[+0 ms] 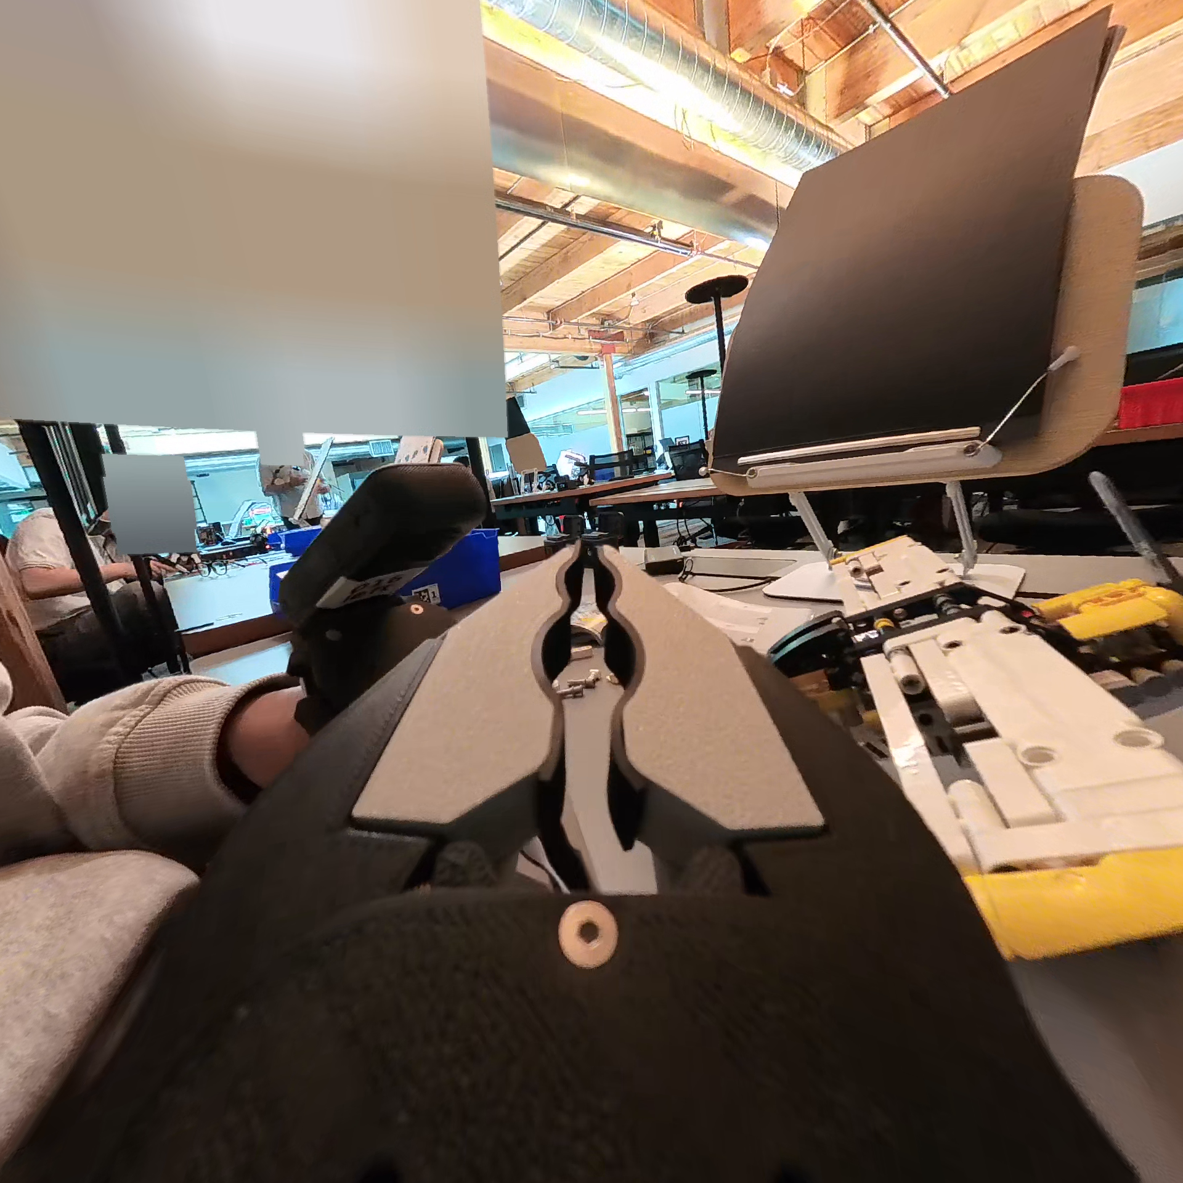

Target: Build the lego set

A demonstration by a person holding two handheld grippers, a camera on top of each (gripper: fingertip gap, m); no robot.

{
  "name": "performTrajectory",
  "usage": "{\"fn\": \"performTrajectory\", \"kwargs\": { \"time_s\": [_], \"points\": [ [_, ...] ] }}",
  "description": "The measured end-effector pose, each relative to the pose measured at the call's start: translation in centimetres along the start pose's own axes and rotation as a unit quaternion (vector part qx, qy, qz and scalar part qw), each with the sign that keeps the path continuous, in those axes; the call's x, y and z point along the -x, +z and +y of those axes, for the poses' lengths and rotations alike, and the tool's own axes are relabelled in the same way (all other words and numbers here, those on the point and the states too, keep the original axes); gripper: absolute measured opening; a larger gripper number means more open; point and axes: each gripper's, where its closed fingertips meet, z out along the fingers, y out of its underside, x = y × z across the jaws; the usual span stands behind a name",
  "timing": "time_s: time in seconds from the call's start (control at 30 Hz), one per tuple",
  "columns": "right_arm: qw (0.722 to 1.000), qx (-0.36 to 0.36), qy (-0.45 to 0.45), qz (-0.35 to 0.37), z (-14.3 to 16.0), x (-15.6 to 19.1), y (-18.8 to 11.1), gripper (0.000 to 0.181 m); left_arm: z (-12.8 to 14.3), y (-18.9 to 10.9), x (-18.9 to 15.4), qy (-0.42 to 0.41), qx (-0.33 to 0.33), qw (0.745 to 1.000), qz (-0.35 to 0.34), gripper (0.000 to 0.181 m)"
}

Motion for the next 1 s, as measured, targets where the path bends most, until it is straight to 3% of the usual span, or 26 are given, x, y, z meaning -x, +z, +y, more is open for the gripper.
{"fn": "performTrajectory", "kwargs": {
  "time_s": [0.17, 0.27, 0.33, 0.43, 0.57, 0.67, 0.77, 1.0],
  "points": [
    [1.000, 0.018, 0.002, -0.004, 0.7, 0.0, 0.4, 0.005, -1.2, -1.7, 1.2, -0.049, -0.065, 0.997, -0.004, 0.006],
    [0.999, 0.041, 0.002, -0.023, 1.5, 0.6, 0.9, 0.009, -1.9, -3.8, 2.0, -0.135, -0.131, 0.981, 0.045, 0.006],
    [0.997, 0.056, -0.004, -0.061, 2.1, 1.9, 1.3, 0.014, -3.4, -6.2, 2.0, -0.212, -0.199, 0.948, 0.125, 0.006],
    [0.991, 0.079, -0.018, -0.109, 3.0, 3.7, 1.8, 0.022, -5.3, -10.3, 2.6, -0.295, -0.300, 0.876, 0.236, 0.005],
    [0.992, 0.079, -0.048, -0.080, 3.1, 3.4, 2.0, 0.017, -4.5, -11.8, 4.7, -0.251, -0.372, 0.886, 0.121, 0.005],
    [0.993, 0.099, -0.047, -0.048, 3.8, 3.2, 2.5, 0.007, -4.4, -11.3, 4.4, -0.173, -0.364, 0.915, 0.023, 0.005],
    [0.991, 0.131, 0.034, -0.015, 4.9, 2.9, 3.1, 0.004, -4.5, -10.8, 3.7, -0.068, -0.331, 0.939, -0.069, 0.005],
    [0.972, 0.136, 0.187, -0.039, 5.8, 3.2, 3.6, 0.012, -4.8, -11.5, 3.7, 0.002, -0.331, 0.932, -0.146, 0.005]
  ]
}}
